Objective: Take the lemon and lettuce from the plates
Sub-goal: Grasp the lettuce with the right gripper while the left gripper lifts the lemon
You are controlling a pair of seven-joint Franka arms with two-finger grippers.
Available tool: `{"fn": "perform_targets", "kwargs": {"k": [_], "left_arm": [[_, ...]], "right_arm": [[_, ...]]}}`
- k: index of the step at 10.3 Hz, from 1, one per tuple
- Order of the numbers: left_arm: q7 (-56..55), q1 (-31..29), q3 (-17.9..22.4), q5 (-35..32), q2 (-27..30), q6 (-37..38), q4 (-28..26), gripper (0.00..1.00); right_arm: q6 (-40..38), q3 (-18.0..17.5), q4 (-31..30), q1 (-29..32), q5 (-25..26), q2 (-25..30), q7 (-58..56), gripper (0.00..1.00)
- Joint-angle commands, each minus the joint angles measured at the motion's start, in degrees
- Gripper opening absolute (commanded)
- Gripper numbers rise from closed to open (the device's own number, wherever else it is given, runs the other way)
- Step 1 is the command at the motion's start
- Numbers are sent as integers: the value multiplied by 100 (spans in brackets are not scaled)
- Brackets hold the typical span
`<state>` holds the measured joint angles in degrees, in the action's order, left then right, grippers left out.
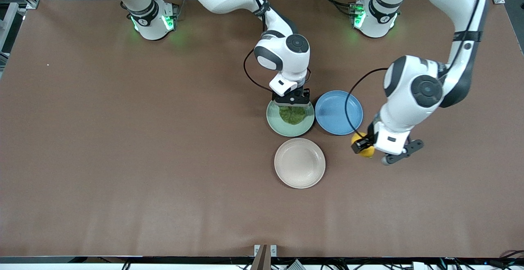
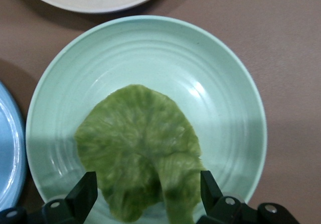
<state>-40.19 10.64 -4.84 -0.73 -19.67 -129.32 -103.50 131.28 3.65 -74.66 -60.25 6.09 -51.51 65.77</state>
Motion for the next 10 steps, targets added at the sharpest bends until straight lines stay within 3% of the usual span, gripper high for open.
{"fn": "perform_targets", "kwargs": {"k": [1, 2, 4, 7, 10], "left_arm": [[658, -438, -43, -86, 174, -6, -284, 0], [1010, -631, -43, -86, 174, 3, -284, 0], [1582, -966, -43, -86, 148, 3, -276, 0], [1978, -1344, -34, -86, -62, -5, -197, 0], [1997, -1573, -25, -85, -554, -6, -91, 0]], "right_arm": [[47, 65, 179, -57, 191, -148, 208, 63], [47, 65, 171, -57, 191, -157, 208, 50], [47, 65, 162, -92, 304, -192, 225, 44], [21, 65, 118, -74, 638, -184, 147, 0], [-469, 30, 188, 101, 543, 106, 50, 0]]}}
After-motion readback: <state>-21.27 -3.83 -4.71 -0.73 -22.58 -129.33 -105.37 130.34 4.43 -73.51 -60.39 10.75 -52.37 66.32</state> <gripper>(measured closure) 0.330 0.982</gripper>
